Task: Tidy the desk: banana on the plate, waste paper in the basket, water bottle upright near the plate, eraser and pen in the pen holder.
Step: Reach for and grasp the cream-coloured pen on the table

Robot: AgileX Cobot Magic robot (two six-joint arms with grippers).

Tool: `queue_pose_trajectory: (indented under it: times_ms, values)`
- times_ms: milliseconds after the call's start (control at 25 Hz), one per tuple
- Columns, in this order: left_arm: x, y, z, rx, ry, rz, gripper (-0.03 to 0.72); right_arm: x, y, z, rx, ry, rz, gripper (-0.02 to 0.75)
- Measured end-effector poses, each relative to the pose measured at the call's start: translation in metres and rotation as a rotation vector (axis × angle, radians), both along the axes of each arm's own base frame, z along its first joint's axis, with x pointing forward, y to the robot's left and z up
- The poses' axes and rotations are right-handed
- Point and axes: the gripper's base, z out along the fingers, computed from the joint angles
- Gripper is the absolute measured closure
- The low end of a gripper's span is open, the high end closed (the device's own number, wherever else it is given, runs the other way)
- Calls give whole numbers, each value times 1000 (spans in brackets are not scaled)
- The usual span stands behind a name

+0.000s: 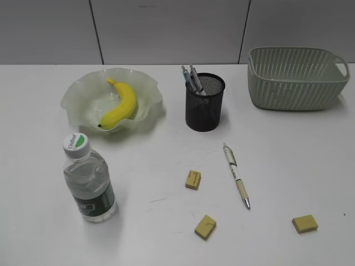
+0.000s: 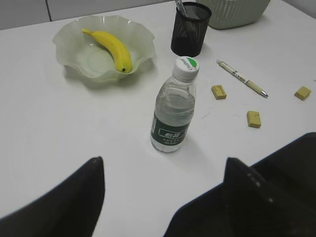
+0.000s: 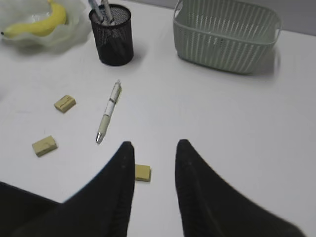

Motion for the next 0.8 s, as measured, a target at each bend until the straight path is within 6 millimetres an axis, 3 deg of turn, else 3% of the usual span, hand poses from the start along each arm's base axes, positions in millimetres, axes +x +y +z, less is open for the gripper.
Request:
queue_pose_trajectory:
  times_ms: [120,240,480,680,800]
  values:
    - [0,1,0,9,-11,9,127,49,25,-3,-55,153,22,494]
    - [-1,7,0,18,-56,67,127,111,57,-18,-96,368,31,494]
    - [-5,8,1,41,-65,247,127,231,115,-65,-141,630,13,460]
    - [-10,7,1,49,-61,454,127,286,144,-111,-145,782,-4,261]
    - [-13,7,1,55,-59,575,127,300,157,-139,-158,862,-7,239]
